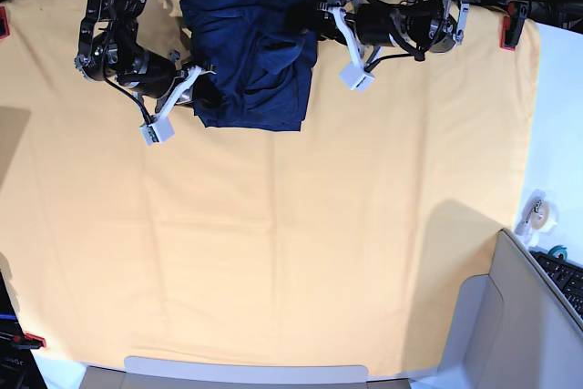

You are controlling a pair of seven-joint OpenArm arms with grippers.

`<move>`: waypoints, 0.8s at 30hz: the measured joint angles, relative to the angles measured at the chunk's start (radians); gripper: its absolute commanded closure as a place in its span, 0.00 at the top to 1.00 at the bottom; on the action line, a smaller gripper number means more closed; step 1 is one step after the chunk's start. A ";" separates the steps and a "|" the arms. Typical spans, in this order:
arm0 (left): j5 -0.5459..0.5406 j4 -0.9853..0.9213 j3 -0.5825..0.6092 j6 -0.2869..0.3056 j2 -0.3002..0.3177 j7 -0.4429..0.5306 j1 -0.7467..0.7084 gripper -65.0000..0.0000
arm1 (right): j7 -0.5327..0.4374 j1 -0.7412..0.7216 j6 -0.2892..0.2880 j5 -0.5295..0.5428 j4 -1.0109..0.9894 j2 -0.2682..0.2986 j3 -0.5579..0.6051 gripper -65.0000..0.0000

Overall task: Fold the T-shirt properly
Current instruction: 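Hold the navy bundle with both grippers, shifting the left gripper outward, then drag the held bundle away from the robot base with both grippers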

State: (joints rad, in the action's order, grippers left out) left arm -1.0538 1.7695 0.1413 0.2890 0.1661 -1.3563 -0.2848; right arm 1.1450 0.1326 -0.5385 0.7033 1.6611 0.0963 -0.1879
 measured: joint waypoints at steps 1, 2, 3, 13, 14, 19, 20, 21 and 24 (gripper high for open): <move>0.002 0.000 0.000 0.000 0.000 0.000 -0.002 0.25 | 0.000 0.000 0.000 0.000 0.000 0.000 0.000 0.00; 0.006 0.000 0.000 0.000 0.000 0.000 -0.006 0.13 | 0.000 0.000 0.000 0.000 0.000 0.000 0.000 0.00; 0.006 -0.001 0.000 0.000 0.000 0.000 -0.009 0.00 | 0.000 0.000 0.000 0.000 0.002 0.000 0.000 0.00; 0.006 -0.002 0.000 0.000 0.003 -0.001 0.000 0.00 | 0.023 0.006 0.000 -0.022 0.071 0.000 -0.003 0.00; 0.013 -0.002 0.000 0.000 0.003 -0.001 0.000 0.00 | 0.022 0.006 0.000 -0.021 0.087 0.000 -0.003 0.00; 0.060 -0.005 0.001 -0.008 0.006 -0.005 0.052 0.00 | 0.016 0.022 0.000 -0.019 0.118 0.000 -0.003 0.00; 0.061 -0.004 0.001 -0.008 0.006 -0.005 0.067 0.00 | 0.015 0.035 0.000 -0.020 0.118 0.000 -0.008 0.00; 0.070 -0.004 0.001 -0.008 0.014 -0.006 0.080 0.00 | 0.015 0.046 0.000 -0.018 0.118 -0.001 -0.023 0.00; 0.090 -0.024 0.002 -0.008 0.029 -0.022 0.120 0.00 | 0.018 0.081 0.000 -0.019 0.118 -0.001 -0.081 0.00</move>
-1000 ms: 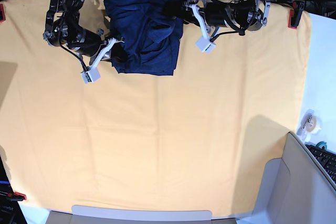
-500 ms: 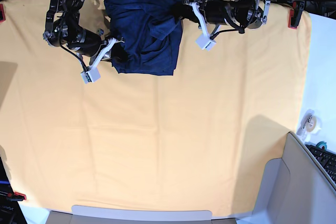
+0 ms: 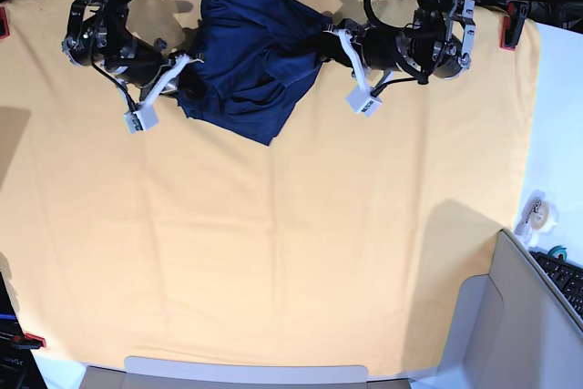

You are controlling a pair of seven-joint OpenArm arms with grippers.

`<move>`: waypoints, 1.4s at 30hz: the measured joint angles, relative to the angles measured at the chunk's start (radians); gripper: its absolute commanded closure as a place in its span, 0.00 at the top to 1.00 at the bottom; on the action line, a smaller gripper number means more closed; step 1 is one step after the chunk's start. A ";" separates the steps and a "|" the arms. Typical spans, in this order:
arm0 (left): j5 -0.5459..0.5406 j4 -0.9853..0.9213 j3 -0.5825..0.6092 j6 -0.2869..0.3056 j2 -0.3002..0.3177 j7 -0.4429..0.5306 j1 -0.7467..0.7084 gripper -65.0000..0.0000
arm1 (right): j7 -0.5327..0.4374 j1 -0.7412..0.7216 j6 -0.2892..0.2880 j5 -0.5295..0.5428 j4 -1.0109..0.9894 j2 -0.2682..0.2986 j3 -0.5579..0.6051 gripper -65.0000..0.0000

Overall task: Fold the T-shirt properly
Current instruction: 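Drag the held bundle away from the robot base with both grippers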

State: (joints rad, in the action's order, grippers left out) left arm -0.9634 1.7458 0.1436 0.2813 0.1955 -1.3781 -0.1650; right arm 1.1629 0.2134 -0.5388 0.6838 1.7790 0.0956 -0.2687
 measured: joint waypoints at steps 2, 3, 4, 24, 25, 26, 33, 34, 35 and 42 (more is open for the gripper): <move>0.009 -0.050 0.001 0.001 0.000 -0.010 0.040 0.00 | -0.003 0.021 0.000 0.012 0.000 -0.001 -0.041 0.00; 0.005 -0.077 0.002 0.002 0.000 -0.008 0.061 0.00 | -0.006 0.031 0.000 0.021 0.000 -0.005 -0.062 0.00; 0.002 -0.100 0.003 0.004 -0.002 -0.010 0.080 0.00 | -0.008 0.042 0.000 0.022 0.000 -0.007 -0.082 0.00; -0.013 -0.322 0.239 0.007 0.018 -0.014 0.415 0.00 | -0.023 0.245 0.000 0.031 0.138 -0.127 -0.238 0.00; -0.014 -0.335 0.239 0.008 0.018 -0.017 0.422 0.00 | -0.023 0.246 0.000 0.031 0.138 -0.130 -0.238 0.00; -0.016 -0.347 0.239 0.008 0.017 -0.018 0.428 0.00 | -0.023 0.246 0.000 0.030 0.138 -0.137 -0.239 0.00; -0.003 -0.373 0.259 0.007 -0.002 -0.015 0.470 0.00 | -0.023 0.240 0.000 0.021 0.138 -0.180 -0.240 0.00; 0.007 -0.376 0.285 0.006 -0.002 -0.013 0.481 0.00 | -0.021 0.235 0.000 0.018 0.138 -0.182 -0.240 0.00; 0.011 -0.378 0.302 0.006 -0.005 -0.017 0.492 0.00 | -0.018 0.232 0.000 0.012 0.138 -0.185 -0.240 0.00; 0.011 -0.408 0.341 0.006 -0.018 -0.008 0.548 0.00 | -0.008 0.205 0.000 -0.001 0.137 -0.177 -0.198 0.00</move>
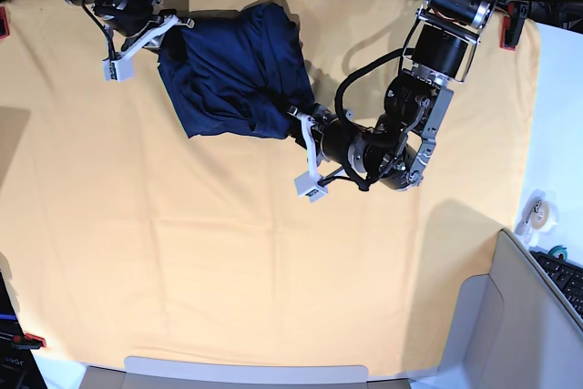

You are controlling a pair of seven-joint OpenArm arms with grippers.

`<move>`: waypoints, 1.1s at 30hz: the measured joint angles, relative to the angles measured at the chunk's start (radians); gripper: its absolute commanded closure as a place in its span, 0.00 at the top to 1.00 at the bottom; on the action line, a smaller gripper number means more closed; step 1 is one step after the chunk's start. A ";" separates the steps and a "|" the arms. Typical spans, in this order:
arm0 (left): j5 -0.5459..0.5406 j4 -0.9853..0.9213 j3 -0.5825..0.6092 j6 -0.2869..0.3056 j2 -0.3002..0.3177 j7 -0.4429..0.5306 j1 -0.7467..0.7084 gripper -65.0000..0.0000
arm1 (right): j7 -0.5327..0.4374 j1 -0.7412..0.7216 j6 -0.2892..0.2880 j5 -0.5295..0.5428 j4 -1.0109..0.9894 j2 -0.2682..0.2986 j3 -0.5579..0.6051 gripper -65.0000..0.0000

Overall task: Fold the T-shirt properly
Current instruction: 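Drag the held bundle away from the robot base with both grippers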

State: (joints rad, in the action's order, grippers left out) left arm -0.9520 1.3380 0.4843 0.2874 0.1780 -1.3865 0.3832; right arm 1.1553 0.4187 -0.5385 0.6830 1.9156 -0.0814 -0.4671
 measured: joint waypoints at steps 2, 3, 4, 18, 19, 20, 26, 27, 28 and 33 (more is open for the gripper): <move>0.000 -0.003 0.020 0.000 0.003 0.029 0.008 0.00 | 0.001 -0.003 0.000 0.000 0.000 0.005 0.024 0.00; 0.000 -0.003 0.028 -0.002 0.003 0.034 0.011 0.00 | 0.001 -0.005 0.000 0.000 0.000 0.013 0.032 0.00; 0.000 -0.003 0.039 -0.002 0.003 0.038 0.012 0.00 | 0.003 -0.006 0.000 0.000 0.000 0.021 0.046 0.00; -0.001 -0.087 0.072 -0.006 0.002 0.044 0.092 0.00 | -0.005 0.005 0.001 0.003 -0.001 0.081 0.203 0.00; -0.002 -0.088 0.072 -0.006 0.002 0.046 0.090 0.00 | -0.004 0.005 0.001 0.003 -0.001 0.081 0.203 0.00; -0.001 -0.088 0.072 -0.006 0.002 0.046 0.087 0.00 | -0.004 0.005 0.001 0.003 -0.001 0.081 0.203 0.00; -0.002 -0.086 0.069 -0.006 0.003 0.085 0.063 0.00 | -0.003 0.003 0.001 0.004 -0.001 0.087 0.203 0.00; -0.001 -0.087 0.069 -0.006 0.003 0.086 0.054 0.00 | -0.003 0.002 0.001 0.003 -0.001 0.087 0.203 0.00; -0.004 -0.087 0.069 -0.006 0.004 0.090 0.049 0.00 | -0.003 0.002 0.001 0.003 -0.001 0.087 0.203 0.00; -0.004 -0.087 0.069 -0.006 0.005 0.086 0.055 0.15 | -0.003 0.002 0.001 0.003 -0.001 0.087 0.203 0.09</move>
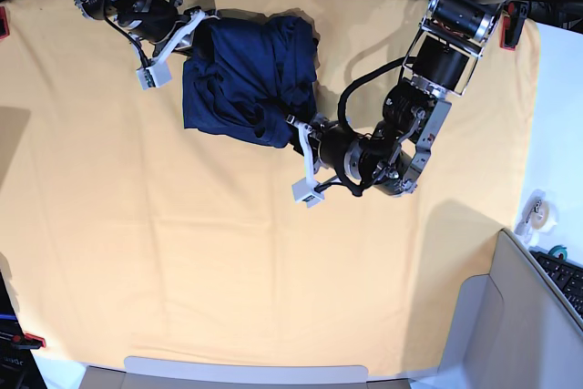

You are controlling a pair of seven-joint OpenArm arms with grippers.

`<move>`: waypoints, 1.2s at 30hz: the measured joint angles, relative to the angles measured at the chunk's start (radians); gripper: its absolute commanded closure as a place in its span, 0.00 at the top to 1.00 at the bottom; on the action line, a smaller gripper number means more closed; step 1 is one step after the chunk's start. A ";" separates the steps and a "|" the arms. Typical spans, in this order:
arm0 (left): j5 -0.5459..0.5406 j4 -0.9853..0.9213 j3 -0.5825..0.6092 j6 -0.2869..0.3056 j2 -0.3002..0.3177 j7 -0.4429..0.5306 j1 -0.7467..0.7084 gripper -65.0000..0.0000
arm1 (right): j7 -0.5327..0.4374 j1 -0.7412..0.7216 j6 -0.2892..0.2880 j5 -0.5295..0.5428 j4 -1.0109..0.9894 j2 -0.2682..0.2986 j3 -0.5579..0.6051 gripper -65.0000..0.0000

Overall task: Fold the T-shirt properly
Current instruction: 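Drag the held bundle away from the robot base with both grippers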

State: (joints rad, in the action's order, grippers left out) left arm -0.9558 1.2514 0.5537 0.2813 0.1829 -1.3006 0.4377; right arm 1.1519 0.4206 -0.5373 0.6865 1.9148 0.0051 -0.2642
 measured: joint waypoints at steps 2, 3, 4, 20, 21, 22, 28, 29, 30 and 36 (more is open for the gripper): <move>0.000 0.000 -0.001 0.000 0.000 0.000 0.000 0.22 | 0.001 0.000 0.000 -0.001 0.000 0.000 0.000 0.20; 0.000 0.000 -0.003 0.000 0.000 0.000 0.000 0.25 | 0.003 0.000 0.000 -0.001 0.000 0.000 0.000 0.26; 0.000 0.000 -0.003 0.000 0.000 0.000 0.000 0.27 | 0.006 0.000 0.000 -0.003 0.000 0.000 0.000 0.31; 0.000 0.055 -0.138 0.000 0.003 -0.008 -0.039 0.36 | 0.015 -0.021 0.001 -0.003 0.000 0.008 -0.002 0.45; -0.001 0.071 -0.151 0.000 0.001 -0.008 -0.045 0.36 | 0.018 -0.026 0.001 -0.003 0.000 0.015 -0.002 0.45; -0.005 0.077 -0.163 0.000 0.000 -0.013 -0.050 0.36 | 0.018 -0.034 0.000 -0.003 0.000 0.022 -0.002 0.45; 0.003 0.079 -0.229 0.000 0.006 -0.038 -0.077 0.36 | 0.019 -0.062 0.000 0.000 0.008 0.023 -0.005 0.45; 0.002 0.079 -0.229 0.000 0.007 -0.037 -0.078 0.36 | 0.020 -0.065 0.000 0.000 0.008 0.023 -0.005 0.45; -0.001 0.079 -0.228 0.001 0.011 -0.037 -0.078 0.36 | 0.019 -0.069 0.000 0.000 0.009 0.023 -0.005 0.45; 0.003 0.148 -0.230 0.003 0.049 -0.038 -0.096 0.36 | 0.018 -0.069 0.001 0.000 0.011 0.023 -0.005 0.45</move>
State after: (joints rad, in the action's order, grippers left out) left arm -0.9531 1.3991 0.3241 0.2848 0.2317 -1.3384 0.3416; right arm 1.1702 0.3511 -0.5365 0.6868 1.9255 0.0277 -0.2687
